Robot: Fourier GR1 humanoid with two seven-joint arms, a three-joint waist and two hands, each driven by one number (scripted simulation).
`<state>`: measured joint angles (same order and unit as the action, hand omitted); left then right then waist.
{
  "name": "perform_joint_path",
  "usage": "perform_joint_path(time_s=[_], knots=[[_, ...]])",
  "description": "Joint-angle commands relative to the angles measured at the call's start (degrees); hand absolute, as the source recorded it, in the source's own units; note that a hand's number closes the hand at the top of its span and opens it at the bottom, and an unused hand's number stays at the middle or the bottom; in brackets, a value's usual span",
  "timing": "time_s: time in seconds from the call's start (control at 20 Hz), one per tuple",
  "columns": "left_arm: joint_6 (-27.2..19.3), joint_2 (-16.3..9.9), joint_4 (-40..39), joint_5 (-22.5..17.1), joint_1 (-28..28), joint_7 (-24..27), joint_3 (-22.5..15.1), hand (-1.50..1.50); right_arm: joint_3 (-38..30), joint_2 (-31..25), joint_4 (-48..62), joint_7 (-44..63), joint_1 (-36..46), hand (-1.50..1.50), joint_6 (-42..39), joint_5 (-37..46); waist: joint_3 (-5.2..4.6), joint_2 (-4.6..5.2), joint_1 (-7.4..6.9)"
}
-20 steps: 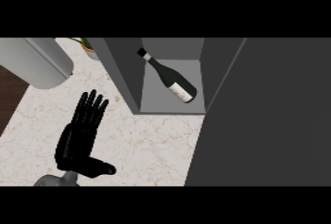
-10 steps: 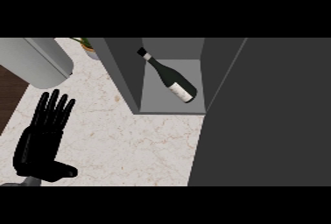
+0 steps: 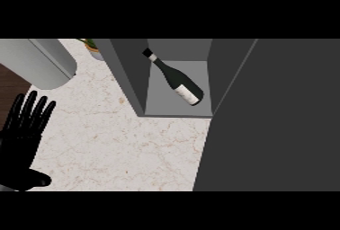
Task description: Pick up the wine, place it into the cabinet and close the cabinet
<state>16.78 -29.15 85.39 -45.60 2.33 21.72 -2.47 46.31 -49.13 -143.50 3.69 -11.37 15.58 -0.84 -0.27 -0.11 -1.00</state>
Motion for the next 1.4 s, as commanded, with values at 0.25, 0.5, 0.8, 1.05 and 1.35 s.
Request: perform_joint_path(time_s=[0.25,0.5,0.8,1.05,1.35], knots=[[2.47,-2.52,-1.41,-2.17,-2.79,-1.8,2.64,-1.5,4.84,12.6,-4.82,7.37,7.97,1.5,-0.28,-4.61,-0.11,0.56,-1.46],[2.68,-2.77,-1.67,-2.06,-3.41,-3.05,2.12,-1.5,2.53,16.96,-1.43,10.67,13.69,1.5,-1.05,-5.65,-0.2,0.84,-2.93],[4.78,-2.04,-3.41,-2.04,-3.95,-1.96,2.15,-1.5,-0.73,25.16,6.4,18.15,25.0,1.5,-0.47,-7.12,-0.32,0.88,-3.98],[6.31,-3.1,-4.03,-2.96,-2.72,-2.14,3.6,-1.5,-3.2,38.2,18.1,27.97,41.16,1.5,2.74,-6.6,-0.23,0.42,-3.35],[7.12,-3.08,-7.88,-2.64,-4.32,-1.76,5.6,-1.5,-8.44,48.75,36.0,33.55,61.97,1.5,7.36,-7.1,0.07,0.23,-0.92]])
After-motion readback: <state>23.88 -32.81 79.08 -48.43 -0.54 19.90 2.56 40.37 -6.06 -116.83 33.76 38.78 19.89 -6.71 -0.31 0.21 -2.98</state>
